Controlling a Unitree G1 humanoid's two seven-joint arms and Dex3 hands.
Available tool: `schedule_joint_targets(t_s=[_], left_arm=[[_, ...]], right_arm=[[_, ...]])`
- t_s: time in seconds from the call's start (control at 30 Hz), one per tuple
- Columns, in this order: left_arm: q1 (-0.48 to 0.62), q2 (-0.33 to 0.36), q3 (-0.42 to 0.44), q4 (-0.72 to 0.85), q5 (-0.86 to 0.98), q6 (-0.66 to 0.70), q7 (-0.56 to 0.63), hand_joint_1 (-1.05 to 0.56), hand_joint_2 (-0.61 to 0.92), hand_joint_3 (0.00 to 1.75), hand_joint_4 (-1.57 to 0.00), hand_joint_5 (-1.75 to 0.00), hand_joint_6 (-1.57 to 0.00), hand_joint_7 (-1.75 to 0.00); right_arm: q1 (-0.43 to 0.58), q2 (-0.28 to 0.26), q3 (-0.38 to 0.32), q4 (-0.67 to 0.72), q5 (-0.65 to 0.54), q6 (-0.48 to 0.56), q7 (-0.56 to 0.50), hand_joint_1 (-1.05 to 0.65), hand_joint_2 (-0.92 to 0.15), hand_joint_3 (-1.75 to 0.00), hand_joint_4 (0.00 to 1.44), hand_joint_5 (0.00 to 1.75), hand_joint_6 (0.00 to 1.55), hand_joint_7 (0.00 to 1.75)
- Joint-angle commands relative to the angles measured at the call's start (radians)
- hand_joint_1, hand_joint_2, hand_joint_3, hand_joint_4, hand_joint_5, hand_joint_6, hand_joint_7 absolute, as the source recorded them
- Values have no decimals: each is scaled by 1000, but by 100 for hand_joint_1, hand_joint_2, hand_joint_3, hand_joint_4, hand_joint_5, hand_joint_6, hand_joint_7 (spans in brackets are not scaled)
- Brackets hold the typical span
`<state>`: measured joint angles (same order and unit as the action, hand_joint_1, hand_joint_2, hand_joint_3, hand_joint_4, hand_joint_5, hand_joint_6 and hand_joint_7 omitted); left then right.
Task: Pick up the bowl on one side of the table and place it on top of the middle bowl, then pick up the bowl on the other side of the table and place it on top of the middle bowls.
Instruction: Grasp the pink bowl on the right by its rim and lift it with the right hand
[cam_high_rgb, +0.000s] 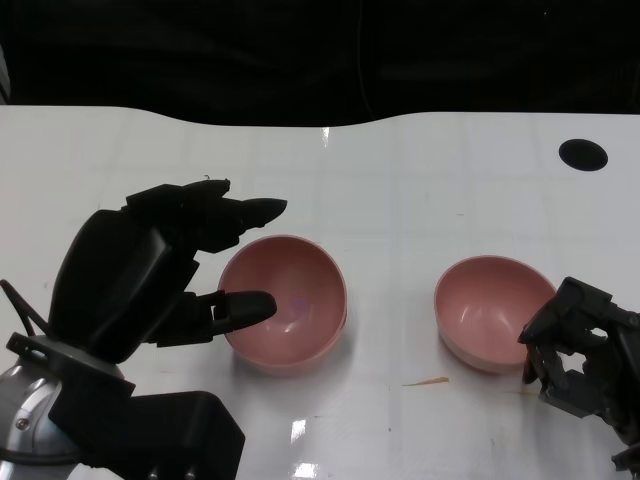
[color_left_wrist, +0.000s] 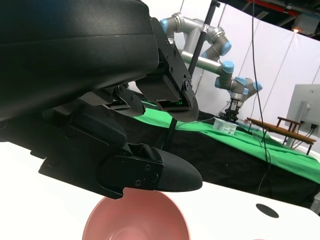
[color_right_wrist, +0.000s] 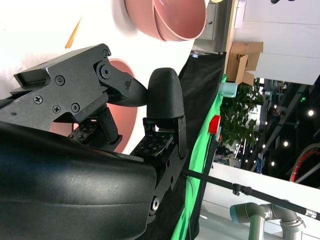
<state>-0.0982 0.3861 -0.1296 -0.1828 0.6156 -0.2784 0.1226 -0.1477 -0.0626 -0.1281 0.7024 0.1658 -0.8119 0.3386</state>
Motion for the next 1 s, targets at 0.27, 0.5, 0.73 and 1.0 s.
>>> schedule_joint_targets(t_s=[0.27,0.5,0.73,1.0], left_arm=[[34,-8,39,-19,-10,-4,9,-77,92,30,-61,-2,-74,-1],[37,-15,45,-22,-9,-6,3,-77,92,30,-62,-2,-74,-1],[48,-23,52,-20,-26,-21,13,-75,92,29,-63,-2,-75,-1],[92,-93,115,80,-191,-228,98,-45,92,27,-84,-13,-88,-6]], right_arm=[[-1,-18,-14,1,1,-8,-10,-11,-72,-89,83,168,75,137],[-1,-19,-12,0,-1,-8,-14,-11,-73,-88,83,168,75,138],[-3,-17,-13,7,6,-11,-7,-10,-73,-87,83,168,75,138],[-11,-15,-11,35,2,-42,-12,-10,-70,-93,83,170,75,140]])
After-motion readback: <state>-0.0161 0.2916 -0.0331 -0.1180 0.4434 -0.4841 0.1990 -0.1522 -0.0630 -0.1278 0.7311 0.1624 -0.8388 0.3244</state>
